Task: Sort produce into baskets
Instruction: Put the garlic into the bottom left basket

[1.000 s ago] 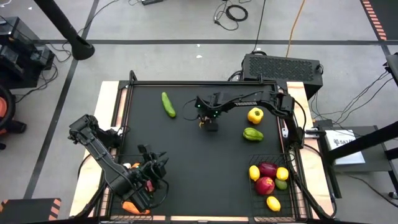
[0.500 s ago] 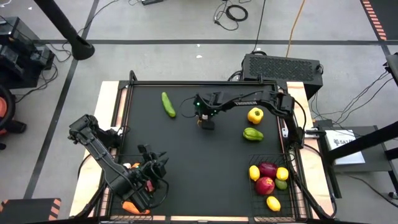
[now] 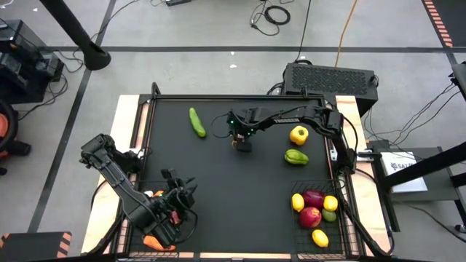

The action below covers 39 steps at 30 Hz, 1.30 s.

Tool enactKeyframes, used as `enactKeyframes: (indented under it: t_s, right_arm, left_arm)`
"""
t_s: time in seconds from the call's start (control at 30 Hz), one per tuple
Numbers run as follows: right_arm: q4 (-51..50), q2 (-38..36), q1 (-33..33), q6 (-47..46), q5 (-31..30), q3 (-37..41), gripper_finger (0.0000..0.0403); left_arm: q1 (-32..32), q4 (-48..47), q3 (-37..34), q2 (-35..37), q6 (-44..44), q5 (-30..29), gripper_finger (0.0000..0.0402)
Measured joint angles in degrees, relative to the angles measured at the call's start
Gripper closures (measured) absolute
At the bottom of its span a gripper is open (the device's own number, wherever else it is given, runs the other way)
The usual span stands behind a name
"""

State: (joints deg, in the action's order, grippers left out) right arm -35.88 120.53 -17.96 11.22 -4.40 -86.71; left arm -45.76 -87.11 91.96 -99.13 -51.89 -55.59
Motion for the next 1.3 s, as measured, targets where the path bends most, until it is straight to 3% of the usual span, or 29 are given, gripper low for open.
enactKeyframes:
  t_s: [0.23, 0.47, 0.73, 0.83, 1.07, 1.3]
  right_arm:
    - [-2.1, -1.3, 1.4, 0.4, 0.7, 0.0, 0.0192]
    - [-3.9, -5.4, 3.1, -1.6, 6.4, -0.1, 0.0201]
    - [2.0, -9.1, 8.4, -11.1, 22.4, -0.1, 0.0199]
    - [7.9, -9.0, 13.0, -13.8, 24.0, -0.1, 0.0199]
    - [29.8, -7.0, 24.8, -19.9, 23.1, 0.0, 0.0199]
    - [49.9, -6.1, 32.8, -21.1, 5.2, 0.0, 0.0199]
  left_arm:
    - [0.0, 0.0, 0.0, 0.0, 0.2, 0.0, 0.027]
    - [0.0, -0.1, 0.0, 0.0, 0.4, 0.0, 0.027]
    - [-0.5, -1.1, 0.0, 1.7, 1.5, 0.1, 0.027]
    - [-1.2, -2.8, 0.0, 3.5, 1.4, 0.6, 0.027]
    - [-2.5, -2.9, 0.0, 10.1, 2.8, 1.1, 0.027]
    - [-2.7, -2.9, 0.0, 16.2, 6.4, -0.9, 0.027]
